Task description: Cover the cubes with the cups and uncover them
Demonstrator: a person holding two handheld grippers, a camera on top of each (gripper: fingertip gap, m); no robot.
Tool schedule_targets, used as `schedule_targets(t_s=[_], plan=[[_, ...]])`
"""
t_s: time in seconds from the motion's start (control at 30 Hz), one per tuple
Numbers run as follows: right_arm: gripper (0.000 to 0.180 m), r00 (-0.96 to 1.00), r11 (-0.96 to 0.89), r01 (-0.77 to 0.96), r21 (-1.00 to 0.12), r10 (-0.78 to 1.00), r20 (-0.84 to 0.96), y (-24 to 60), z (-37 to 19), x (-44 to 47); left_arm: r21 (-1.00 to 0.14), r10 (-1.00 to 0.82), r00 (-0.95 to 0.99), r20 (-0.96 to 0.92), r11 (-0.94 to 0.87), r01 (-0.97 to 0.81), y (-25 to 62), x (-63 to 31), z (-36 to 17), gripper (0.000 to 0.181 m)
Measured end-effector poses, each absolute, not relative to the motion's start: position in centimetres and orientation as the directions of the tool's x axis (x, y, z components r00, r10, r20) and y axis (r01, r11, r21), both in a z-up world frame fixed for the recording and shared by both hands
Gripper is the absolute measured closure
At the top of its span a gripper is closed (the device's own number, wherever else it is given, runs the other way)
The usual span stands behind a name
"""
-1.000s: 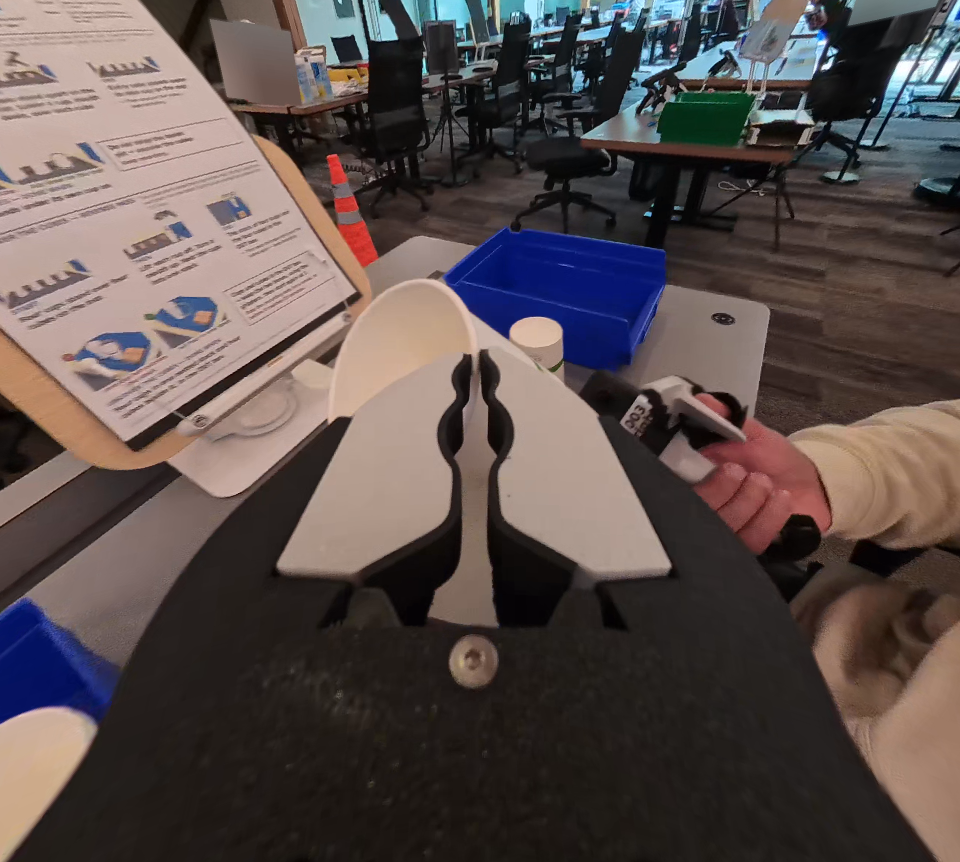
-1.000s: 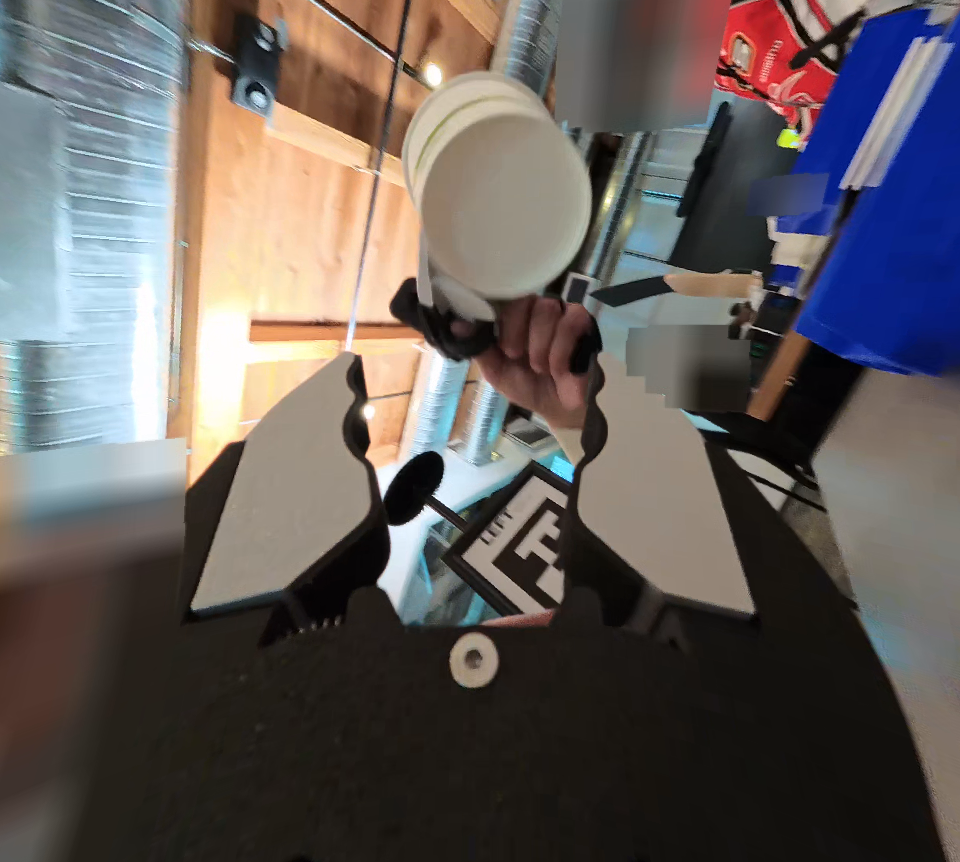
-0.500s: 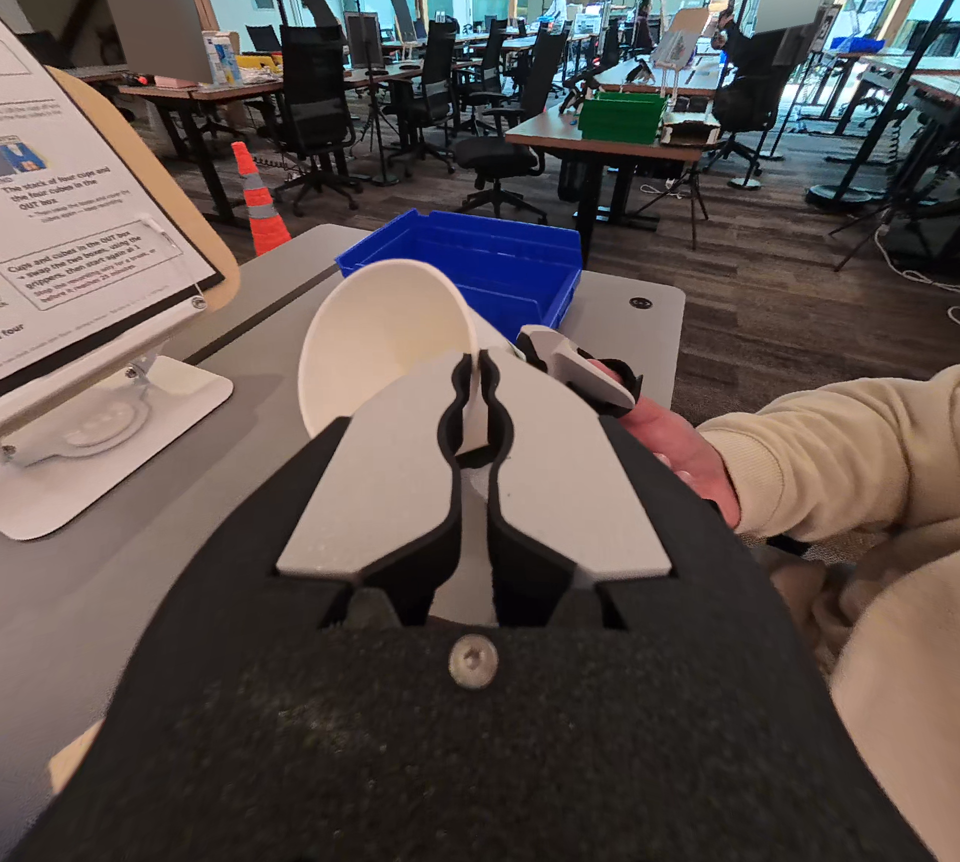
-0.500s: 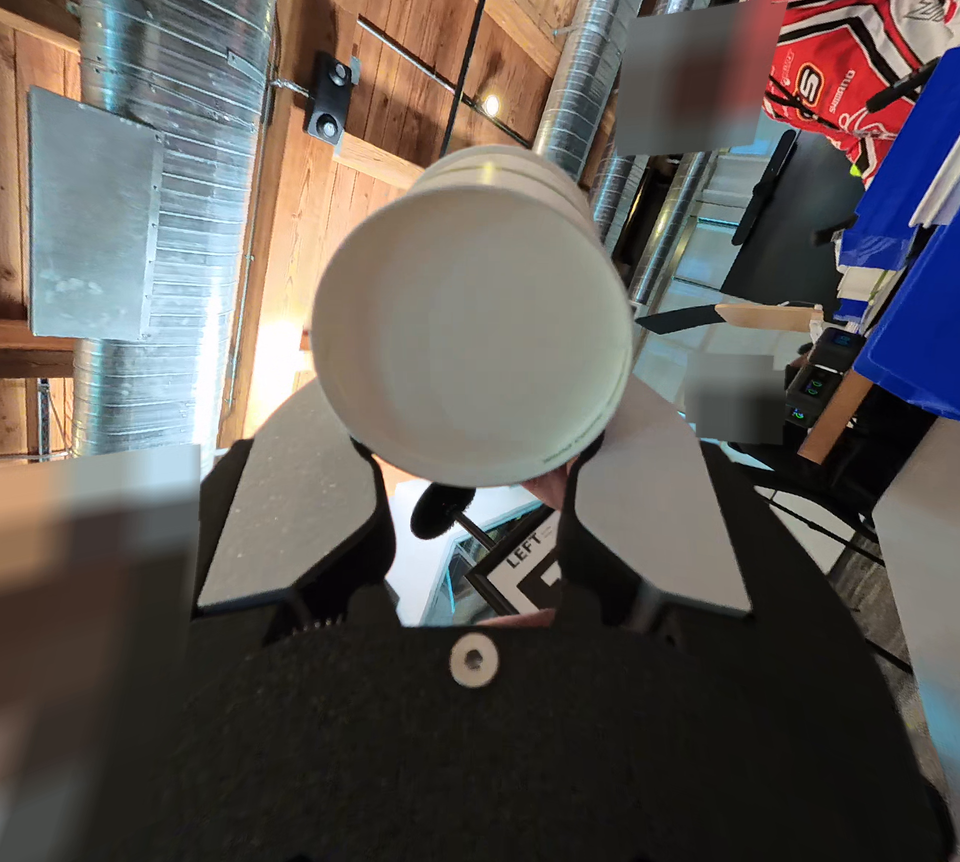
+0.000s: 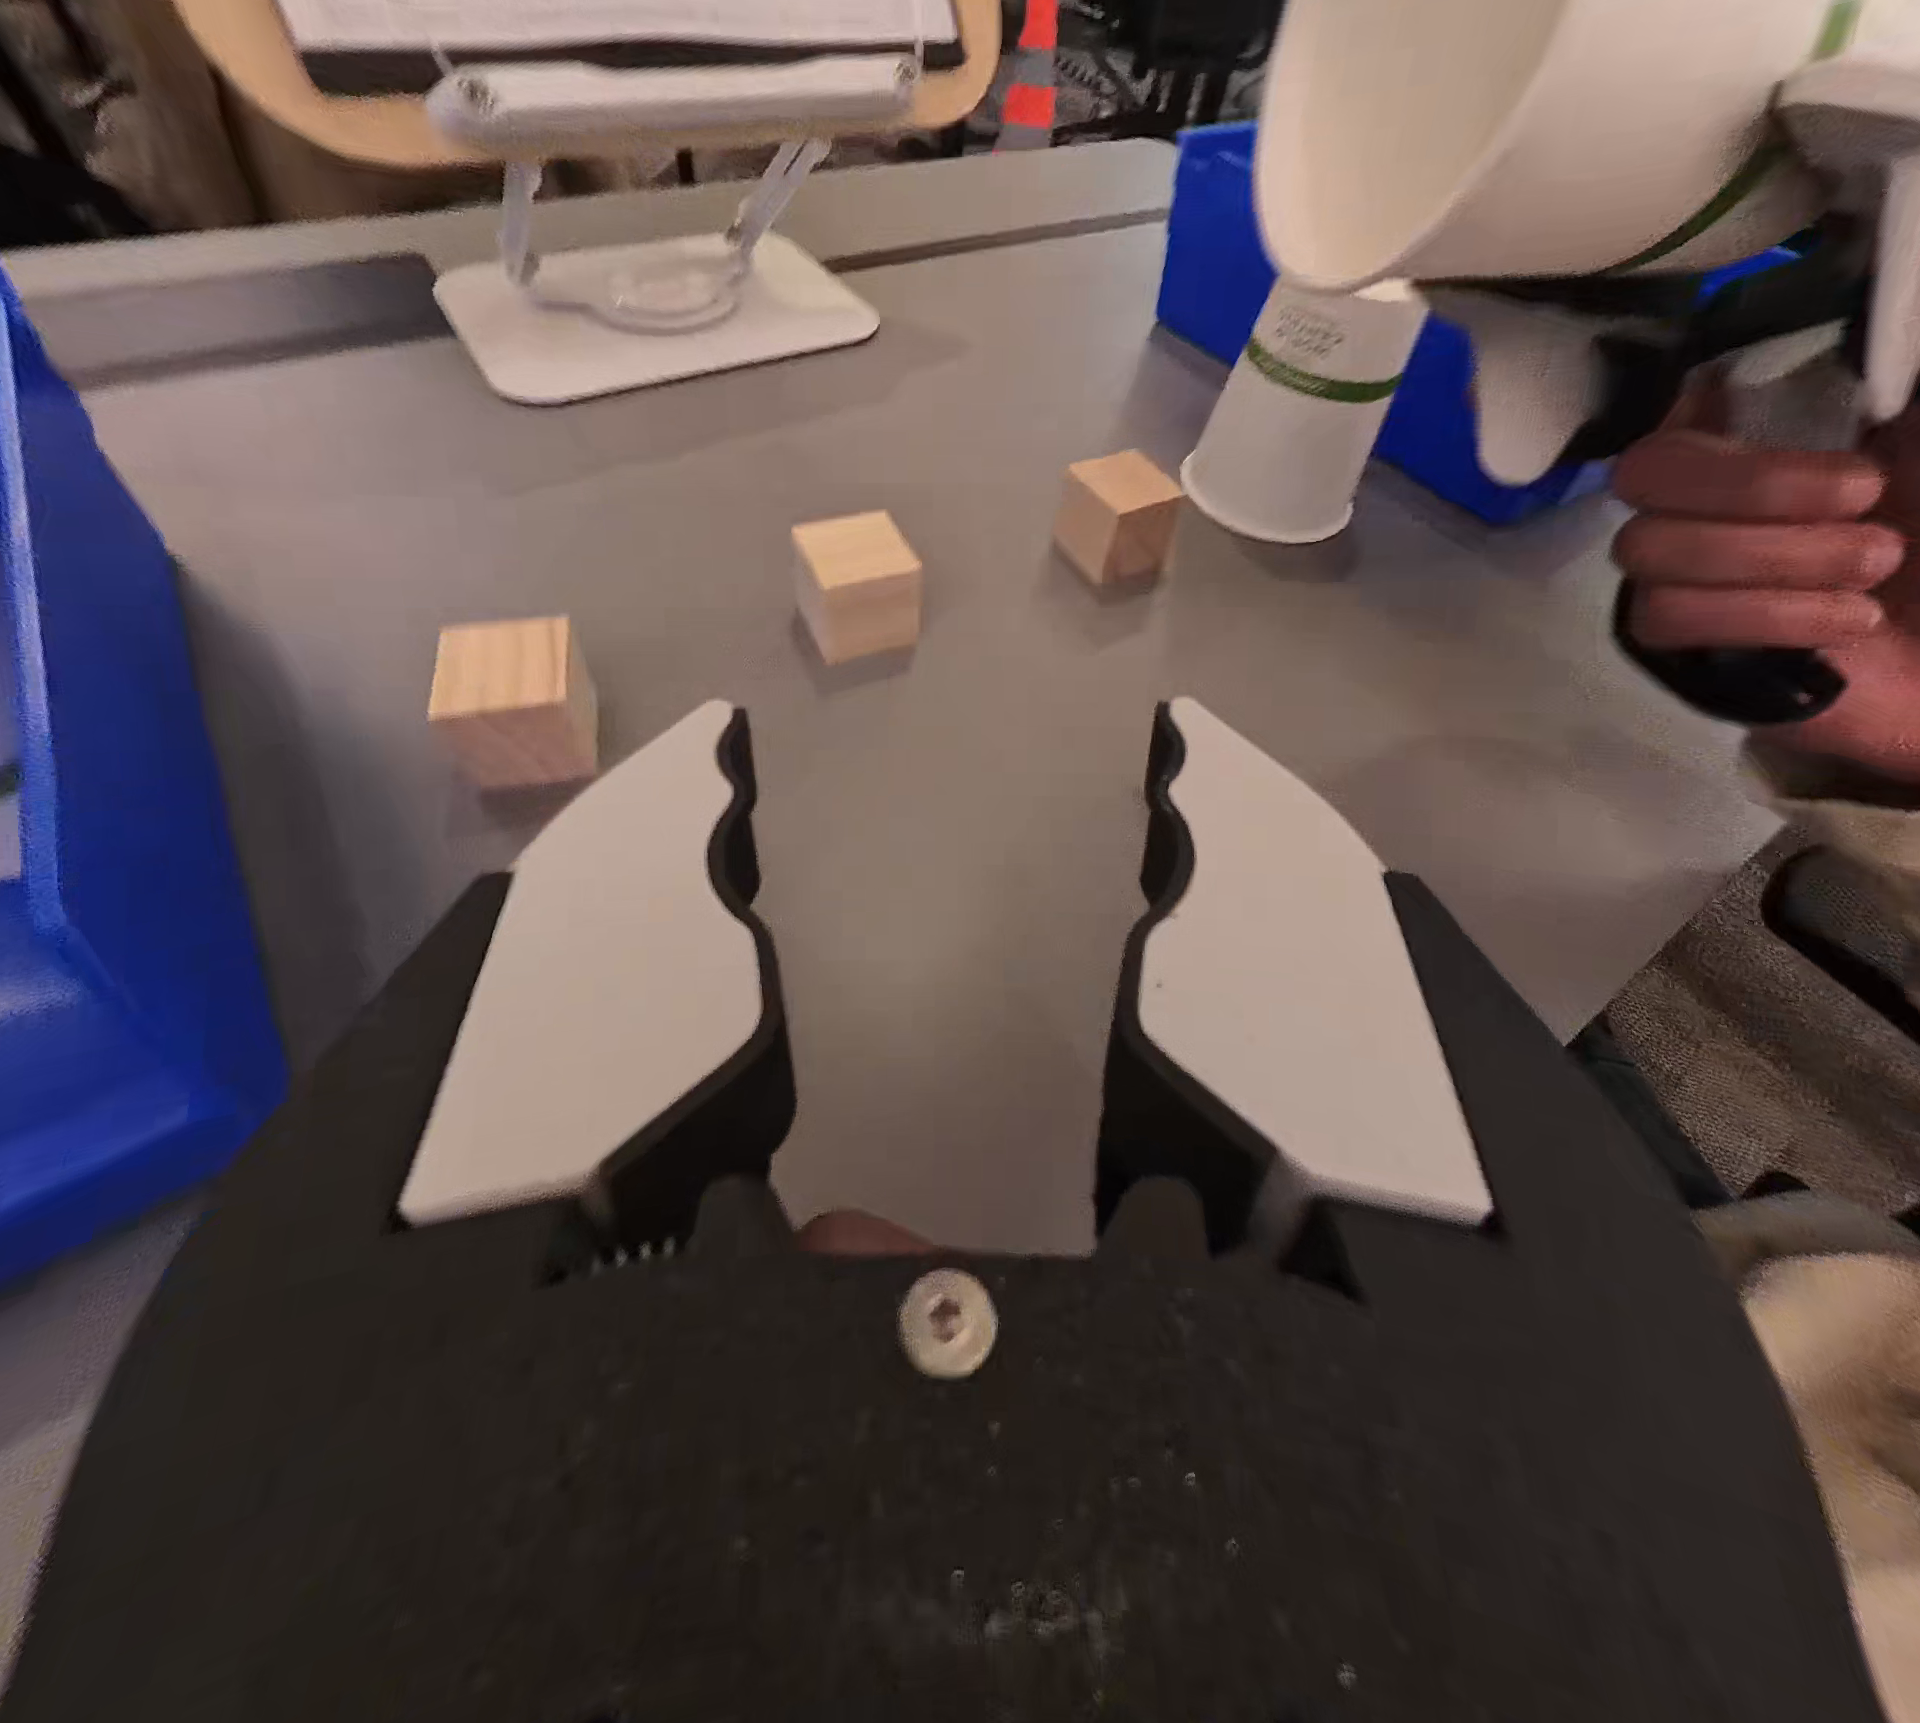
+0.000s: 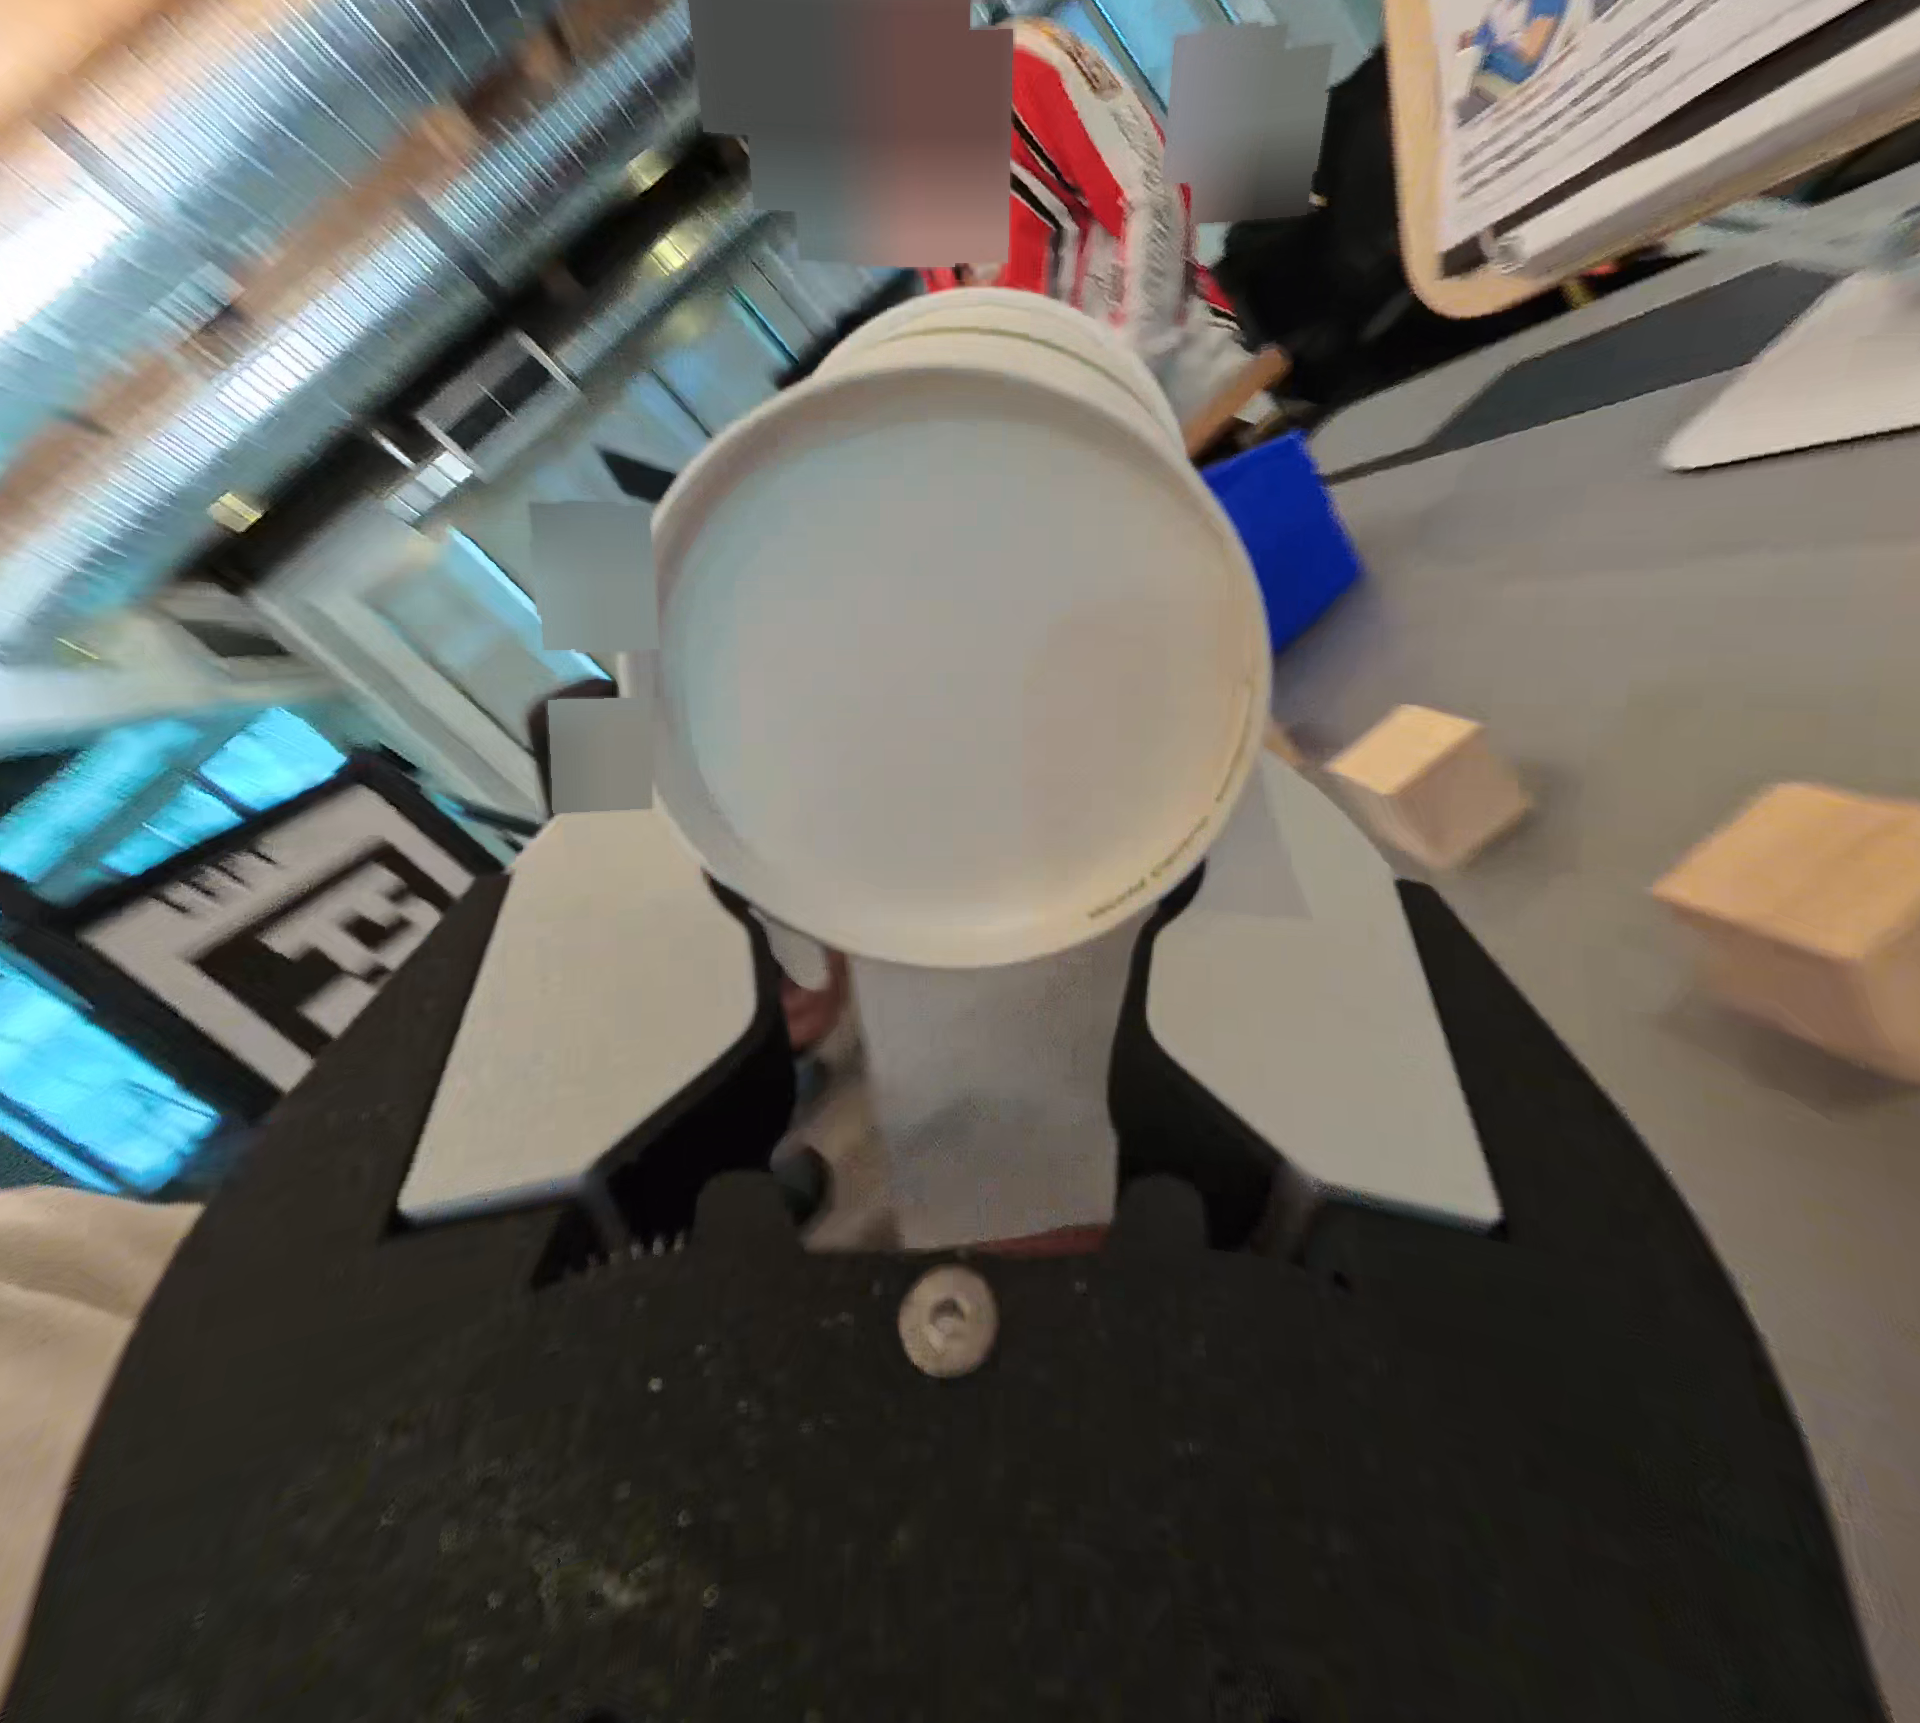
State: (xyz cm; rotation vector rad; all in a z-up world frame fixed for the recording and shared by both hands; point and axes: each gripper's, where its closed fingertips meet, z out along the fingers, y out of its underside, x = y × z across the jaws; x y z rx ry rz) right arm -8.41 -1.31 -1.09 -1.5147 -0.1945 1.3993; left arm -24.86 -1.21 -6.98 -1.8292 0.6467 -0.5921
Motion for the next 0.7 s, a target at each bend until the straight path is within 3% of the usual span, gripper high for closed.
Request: schedule_targets(t_s=[0.13, 0.2, 0.3, 0.4, 0.53, 0.7], plan=[[0.105, 0.614, -0.437, -0.072, -0.897, 0.689, -0.385, 0.4, -1.6, -6.8, -0.938, -0.666, 0.737, 0.118, -0.319, -0.138, -1.0, -25.6, -7.7, 0.103], [0.105, 0.678, -0.41, 0.2, -0.89, 0.714, -0.176, 1.9, -1.4, -6.1, -0.943, -0.672, 0.732, 0.117, -0.307, -0.131, -1.0, -25.7, -7.4, 0.106], [0.106, 0.672, -0.434, 0.527, -0.73, 0.739, 0.045, 4.9, -1.7, -4.7, -0.942, -0.686, 0.718, 0.119, -0.307, -0.137, -1.5, -25.1, -7.4, 0.11], [0.106, 0.625, -0.503, 0.693, -0.517, 0.776, 0.083, 7.1, -3.5, -4.1, -0.944, -0.687, 0.724, 0.066, -0.279, -0.179, -1.6, -24.9, -7.6, 0.112], [0.107, 0.592, -0.551, 0.779, -0.301, 0.804, 0.061, 8.1, -7.4, -4.3, -0.942, -0.689, 0.723, 0.041, -0.269, -0.203, -1.7, -24.7, -7.6, 0.112], [0.107, 0.575, -0.563, 0.812, -0.155, 0.817, 0.043, 7.9, -11.5, -4.1, -0.937, -0.698, 0.713, 0.061, -0.286, -0.199, -1.9, -24.7, -7.7, 0.113]])
